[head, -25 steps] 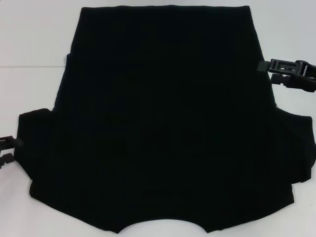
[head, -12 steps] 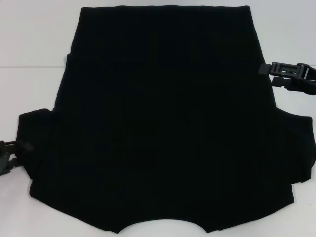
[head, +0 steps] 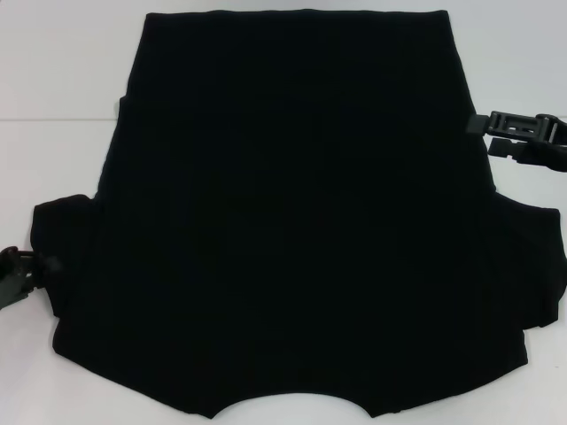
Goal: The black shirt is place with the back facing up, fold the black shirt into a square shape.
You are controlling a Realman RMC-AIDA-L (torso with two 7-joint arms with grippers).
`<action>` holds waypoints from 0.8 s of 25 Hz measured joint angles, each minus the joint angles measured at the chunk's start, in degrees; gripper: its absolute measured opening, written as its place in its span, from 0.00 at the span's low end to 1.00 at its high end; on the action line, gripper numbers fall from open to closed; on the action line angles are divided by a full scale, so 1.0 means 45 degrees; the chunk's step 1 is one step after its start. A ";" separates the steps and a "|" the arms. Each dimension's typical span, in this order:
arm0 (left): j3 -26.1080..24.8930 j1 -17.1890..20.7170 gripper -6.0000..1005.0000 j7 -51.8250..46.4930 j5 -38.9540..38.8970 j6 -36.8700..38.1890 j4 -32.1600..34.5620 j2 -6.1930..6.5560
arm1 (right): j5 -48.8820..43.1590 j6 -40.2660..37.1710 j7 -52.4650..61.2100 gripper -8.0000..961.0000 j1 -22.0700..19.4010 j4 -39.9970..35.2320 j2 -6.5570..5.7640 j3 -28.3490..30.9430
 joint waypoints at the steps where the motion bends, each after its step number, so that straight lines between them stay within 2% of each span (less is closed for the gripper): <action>1: 0.0017 -0.0002 0.42 0.0006 0.0001 -0.0005 0.0000 0.0002 | 0.0005 0.0000 0.0001 0.85 -0.0011 -0.0005 -0.0006 0.0002; 4: 0.0111 -0.0007 0.29 0.0027 0.0004 -0.0006 -0.0007 0.0004 | 0.0020 0.0000 0.0001 0.84 -0.0023 -0.0009 -0.0015 0.0006; 12: 0.0392 -0.0048 0.07 0.0149 0.0013 0.0081 0.0104 0.0012 | 0.0030 0.0003 0.0000 0.84 -0.0042 -0.0002 -0.0013 0.0029; 20: 0.0393 -0.0088 0.03 0.0074 0.0024 0.0125 0.1038 0.0353 | 0.0028 -0.0003 -0.0005 0.83 -0.0128 -0.0036 -0.0020 0.0026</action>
